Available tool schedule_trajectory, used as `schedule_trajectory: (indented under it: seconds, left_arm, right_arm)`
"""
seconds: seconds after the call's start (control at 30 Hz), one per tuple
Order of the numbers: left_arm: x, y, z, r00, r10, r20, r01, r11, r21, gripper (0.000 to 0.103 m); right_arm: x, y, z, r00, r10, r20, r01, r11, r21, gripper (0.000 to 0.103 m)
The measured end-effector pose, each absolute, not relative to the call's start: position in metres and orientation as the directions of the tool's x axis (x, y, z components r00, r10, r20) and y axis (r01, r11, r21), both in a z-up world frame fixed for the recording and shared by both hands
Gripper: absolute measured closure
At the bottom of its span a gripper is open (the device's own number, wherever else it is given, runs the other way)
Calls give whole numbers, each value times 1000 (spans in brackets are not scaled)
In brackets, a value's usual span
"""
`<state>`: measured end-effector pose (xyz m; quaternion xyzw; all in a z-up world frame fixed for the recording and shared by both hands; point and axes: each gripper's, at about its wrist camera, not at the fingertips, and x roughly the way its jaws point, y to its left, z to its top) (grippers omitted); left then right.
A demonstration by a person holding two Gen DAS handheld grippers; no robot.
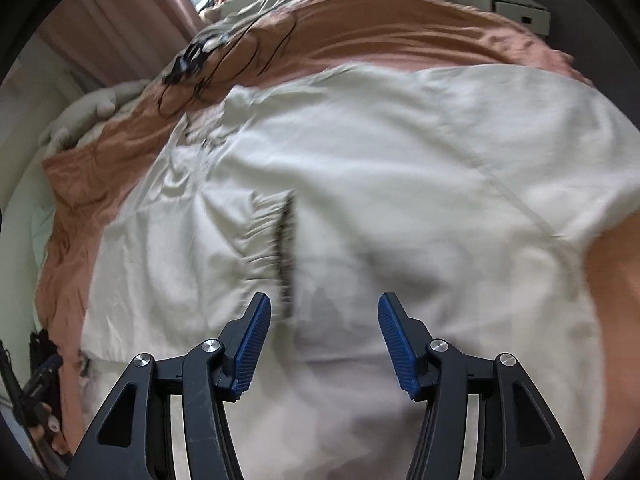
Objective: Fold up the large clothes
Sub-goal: 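Move the right tool to the jacket's side edge and grasp it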
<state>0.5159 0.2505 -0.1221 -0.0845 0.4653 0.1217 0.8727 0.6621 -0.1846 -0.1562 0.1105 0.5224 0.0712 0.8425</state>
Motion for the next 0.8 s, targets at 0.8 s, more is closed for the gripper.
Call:
schedule_trajectory:
  seconds: [0.8]
  left_arm:
    - [575,50,-85,614,2,-789,-74,996,-55,23]
  right_arm:
    - [641,-441,-118,600,123,-790,234,918,321,47]
